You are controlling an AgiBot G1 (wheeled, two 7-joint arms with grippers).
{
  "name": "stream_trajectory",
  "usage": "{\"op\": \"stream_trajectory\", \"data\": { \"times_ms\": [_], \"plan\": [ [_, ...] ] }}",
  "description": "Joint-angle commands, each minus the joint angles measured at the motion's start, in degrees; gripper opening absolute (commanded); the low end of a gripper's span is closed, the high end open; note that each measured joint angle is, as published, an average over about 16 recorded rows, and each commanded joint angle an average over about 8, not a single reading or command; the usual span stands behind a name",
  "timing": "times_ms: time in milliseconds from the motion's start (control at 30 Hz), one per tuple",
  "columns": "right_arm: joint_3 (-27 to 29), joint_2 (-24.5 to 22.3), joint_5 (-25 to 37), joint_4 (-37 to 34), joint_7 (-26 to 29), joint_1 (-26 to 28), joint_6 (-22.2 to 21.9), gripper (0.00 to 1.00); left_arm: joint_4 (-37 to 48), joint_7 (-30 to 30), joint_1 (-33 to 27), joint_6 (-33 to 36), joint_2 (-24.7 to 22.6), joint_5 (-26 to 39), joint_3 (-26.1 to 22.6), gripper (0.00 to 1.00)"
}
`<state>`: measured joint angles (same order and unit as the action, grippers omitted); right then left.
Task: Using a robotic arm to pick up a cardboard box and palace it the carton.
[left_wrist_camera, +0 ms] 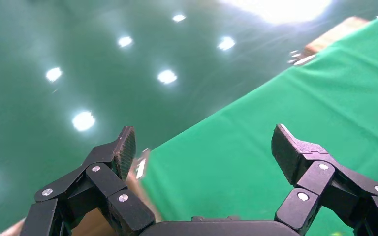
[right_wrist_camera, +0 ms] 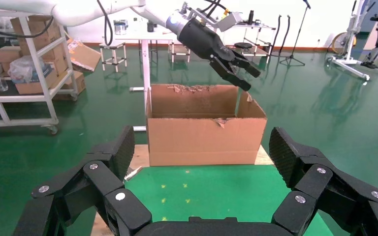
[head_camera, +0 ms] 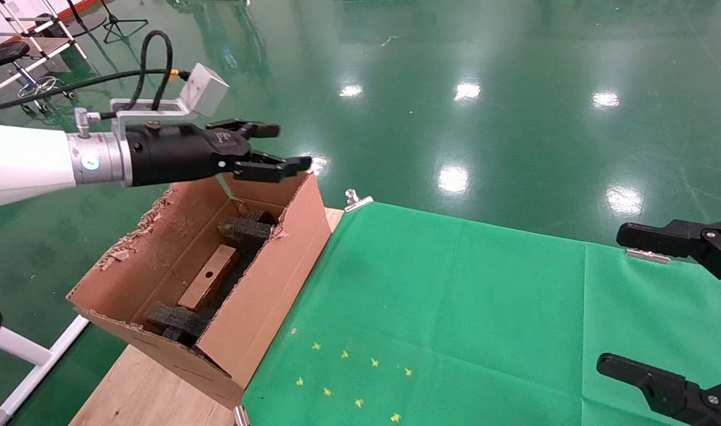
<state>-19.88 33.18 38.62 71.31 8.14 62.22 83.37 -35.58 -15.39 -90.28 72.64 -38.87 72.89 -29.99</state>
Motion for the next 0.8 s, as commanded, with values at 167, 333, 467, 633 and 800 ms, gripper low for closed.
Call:
{"op": "stream_trajectory", "data": {
  "times_ms": [167, 333, 467, 633, 800],
  "plan": [
    [0.00, 0.00, 0.00, 0.00, 0.00, 0.00, 0.00, 1.00, -6.63, 0.81, 5.01, 2.28, 0.67, -5.41, 2.44, 1.00],
    [0.00, 0.00, 0.00, 0.00, 0.00, 0.00, 0.00, 1.00, -12.14, 1.48, 9.18, 4.17, 1.23, -9.92, 4.47, 1.00],
    [0.00, 0.00, 0.00, 0.00, 0.00, 0.00, 0.00, 1.00, -16.57, 2.02, 12.52, 5.69, 1.68, -13.53, 6.09, 1.00],
    [0.00, 0.00, 0.00, 0.00, 0.00, 0.00, 0.00, 1.00, -22.08, 2.69, 16.68, 7.58, 2.24, -18.03, 8.12, 1.00],
    [-0.01, 0.00, 0.00, 0.00, 0.00, 0.00, 0.00, 1.00, -27.63, 3.37, 20.88, 9.49, 2.80, -22.56, 10.16, 1.00]
  ]
}}
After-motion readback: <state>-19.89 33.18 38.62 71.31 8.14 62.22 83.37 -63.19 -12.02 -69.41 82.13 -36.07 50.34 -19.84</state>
